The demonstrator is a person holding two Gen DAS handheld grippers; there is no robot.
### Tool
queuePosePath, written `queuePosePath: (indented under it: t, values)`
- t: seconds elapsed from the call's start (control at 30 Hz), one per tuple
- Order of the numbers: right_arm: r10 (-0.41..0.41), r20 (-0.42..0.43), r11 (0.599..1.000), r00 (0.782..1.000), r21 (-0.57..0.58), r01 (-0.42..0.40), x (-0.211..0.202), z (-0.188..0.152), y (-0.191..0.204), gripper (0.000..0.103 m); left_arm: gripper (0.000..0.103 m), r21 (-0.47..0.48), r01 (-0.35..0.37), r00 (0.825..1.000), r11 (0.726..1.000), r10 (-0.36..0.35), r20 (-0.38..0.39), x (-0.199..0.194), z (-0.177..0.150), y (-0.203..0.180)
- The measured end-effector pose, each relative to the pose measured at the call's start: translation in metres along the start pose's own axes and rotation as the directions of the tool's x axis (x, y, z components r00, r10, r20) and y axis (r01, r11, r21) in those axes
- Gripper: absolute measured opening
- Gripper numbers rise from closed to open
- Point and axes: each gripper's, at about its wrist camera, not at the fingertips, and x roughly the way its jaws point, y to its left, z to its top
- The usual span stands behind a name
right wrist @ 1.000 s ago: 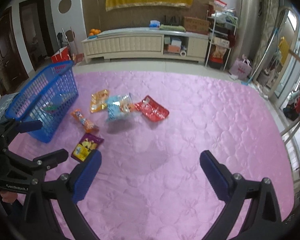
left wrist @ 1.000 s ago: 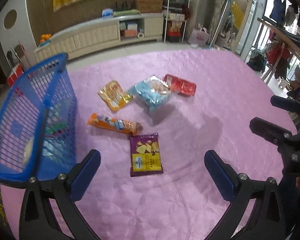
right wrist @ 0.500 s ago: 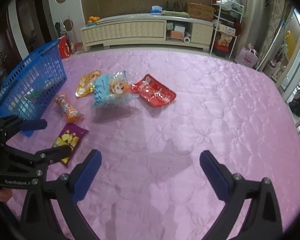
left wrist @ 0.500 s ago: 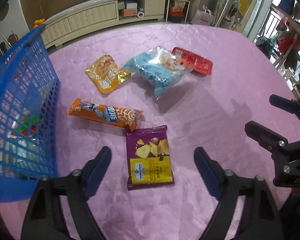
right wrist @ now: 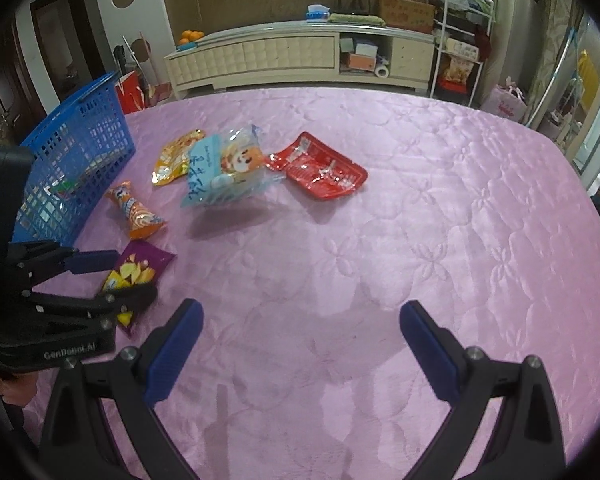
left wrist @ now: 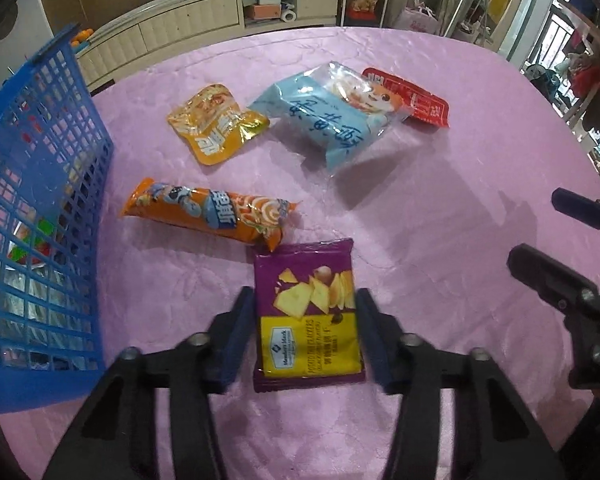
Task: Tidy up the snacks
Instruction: 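Grasp the purple potato chip pack with the left tool and lift it, then grasp the blue cartoon bread bag with the right tool while the left tool holds the chips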
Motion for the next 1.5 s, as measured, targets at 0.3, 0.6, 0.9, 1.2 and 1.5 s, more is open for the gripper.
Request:
queuePosePath:
  t: [0.3,0.6,0.9,1.2,1.5]
  values:
    - [0.03,-0.009,1.0,1.0,0.006,-0.03,-0.001,0.001,0.002,0.1,0.045,-0.025,0.034,0.999,0.999,-0.033,0.039,-0.021,-0.004,0.004]
    - [0.038,0.022,0.999,0.999,-0.034,-0.037,-0.015,0.031,0.005,0.1,0.045,-0.041,-0.001,0.985,0.999,0.008,0.174,-0.07,0.006,0.022]
    - [0.053,0.05,0.977,0.997,-0.21,-0.042,-0.006,0.075,0.039,0.1,0.045,-0.114,-0.061,0.973,0.992,0.085,0.215,-0.073,0.03,0.049]
    - [0.06,-0.044,0.959,0.997,-0.276,-0.07,0.047,0.097,0.053,0.1,0.045,-0.122,-0.086,0.975,0.989,0.109,0.195,-0.051,0.052,0.045]
    - [0.057,-0.103,0.939,0.993,-0.333,-0.089,0.08,0.097,0.06,0.1,0.045,-0.123,-0.116,0.976,0.986,0.136,0.168,-0.028,0.06,0.045]
